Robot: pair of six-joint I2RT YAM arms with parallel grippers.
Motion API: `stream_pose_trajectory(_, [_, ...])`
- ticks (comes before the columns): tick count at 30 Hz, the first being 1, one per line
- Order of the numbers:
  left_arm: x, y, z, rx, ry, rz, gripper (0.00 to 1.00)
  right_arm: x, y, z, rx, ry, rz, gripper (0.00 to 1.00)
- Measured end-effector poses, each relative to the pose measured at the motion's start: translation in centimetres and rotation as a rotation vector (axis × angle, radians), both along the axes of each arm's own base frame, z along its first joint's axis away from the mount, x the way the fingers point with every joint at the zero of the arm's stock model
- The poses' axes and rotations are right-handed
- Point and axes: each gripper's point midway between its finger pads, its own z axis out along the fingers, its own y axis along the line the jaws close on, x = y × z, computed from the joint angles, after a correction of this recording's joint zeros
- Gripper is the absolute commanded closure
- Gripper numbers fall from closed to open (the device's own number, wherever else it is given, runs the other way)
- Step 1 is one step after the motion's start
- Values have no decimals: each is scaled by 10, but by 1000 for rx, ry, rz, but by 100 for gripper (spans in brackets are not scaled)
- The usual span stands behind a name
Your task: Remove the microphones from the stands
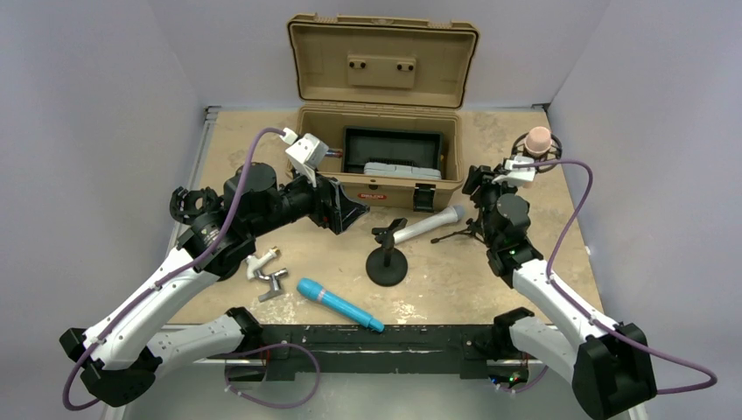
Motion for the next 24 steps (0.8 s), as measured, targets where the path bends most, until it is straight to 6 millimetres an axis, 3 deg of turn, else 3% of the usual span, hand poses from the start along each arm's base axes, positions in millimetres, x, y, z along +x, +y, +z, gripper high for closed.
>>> stream_pose_trajectory(11, [0, 0, 0, -3, 4, -3, 20, -5, 15, -14, 189, 108, 8, 43])
stream_pose_trajectory(24, [-1, -1, 0, -5, 5, -9, 20, -19, 12, -27, 275, 174, -28, 38])
